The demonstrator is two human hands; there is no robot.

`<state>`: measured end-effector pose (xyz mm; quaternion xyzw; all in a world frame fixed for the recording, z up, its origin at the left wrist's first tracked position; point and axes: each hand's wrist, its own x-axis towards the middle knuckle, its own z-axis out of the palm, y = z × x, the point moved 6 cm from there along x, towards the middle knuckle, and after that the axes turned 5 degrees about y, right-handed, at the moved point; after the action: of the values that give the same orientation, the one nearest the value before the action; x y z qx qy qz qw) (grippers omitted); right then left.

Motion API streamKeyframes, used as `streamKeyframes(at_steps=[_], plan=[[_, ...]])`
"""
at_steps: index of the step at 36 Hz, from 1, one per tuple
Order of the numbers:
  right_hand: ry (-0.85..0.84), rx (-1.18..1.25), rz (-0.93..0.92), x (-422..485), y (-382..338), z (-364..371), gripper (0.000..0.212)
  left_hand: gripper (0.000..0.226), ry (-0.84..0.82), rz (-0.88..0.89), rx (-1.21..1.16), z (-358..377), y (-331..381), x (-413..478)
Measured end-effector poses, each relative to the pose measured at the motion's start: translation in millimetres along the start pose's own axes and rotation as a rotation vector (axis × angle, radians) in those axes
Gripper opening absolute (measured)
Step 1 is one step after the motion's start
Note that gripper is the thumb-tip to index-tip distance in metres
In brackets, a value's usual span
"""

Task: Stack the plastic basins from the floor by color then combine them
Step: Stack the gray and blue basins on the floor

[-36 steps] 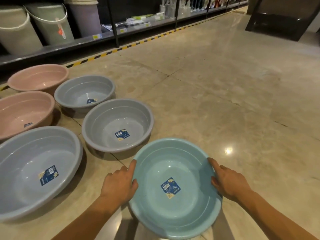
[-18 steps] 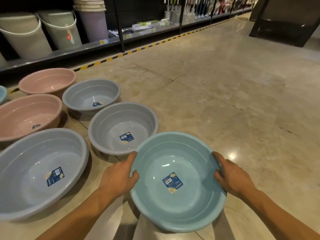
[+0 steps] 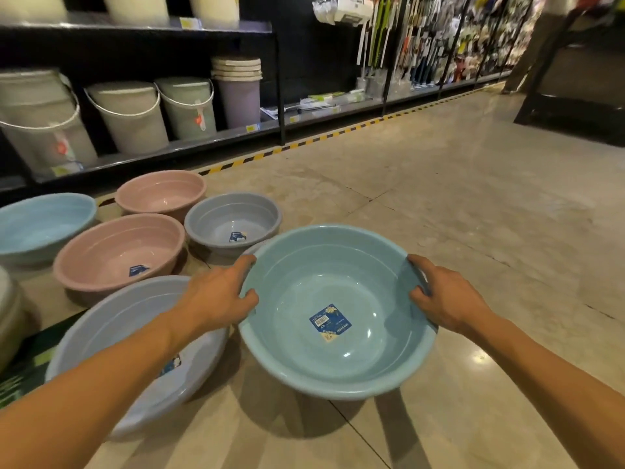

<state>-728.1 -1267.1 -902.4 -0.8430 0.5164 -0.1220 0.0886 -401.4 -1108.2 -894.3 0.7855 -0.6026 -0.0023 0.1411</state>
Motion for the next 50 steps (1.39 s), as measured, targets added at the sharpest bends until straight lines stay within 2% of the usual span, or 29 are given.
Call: streamKeyframes(at_steps=[7,16,27,35,43,50], plan=[[0.006,-0.012,-0.09,36,-81,-2,0.065,0.057,0.007,-0.073,0.04,-45,-67,-11],[-0.05,-0.008,-0.234,61,-193,39,0.066,0.056,0.024,-0.231,0.024,-75,-166,-51],[-0.154,0.0,-0.388,76,-300,111,0.066,0.063,-0.041,-0.381,0.114,-65,-270,-107],[-0.247,-0.093,-0.408,76,-330,170,0.068,0.061,-0.017,-0.437,0.09,-38,-319,-142],[-0.279,-0.203,-0.421,74,-340,203,0.065,0.06,-0.063,-0.497,0.047,-7,-335,-153],[-0.312,-0.187,-0.412,73,-338,230,0.061,0.061,-0.068,-0.546,0.023,26,-350,-154]])
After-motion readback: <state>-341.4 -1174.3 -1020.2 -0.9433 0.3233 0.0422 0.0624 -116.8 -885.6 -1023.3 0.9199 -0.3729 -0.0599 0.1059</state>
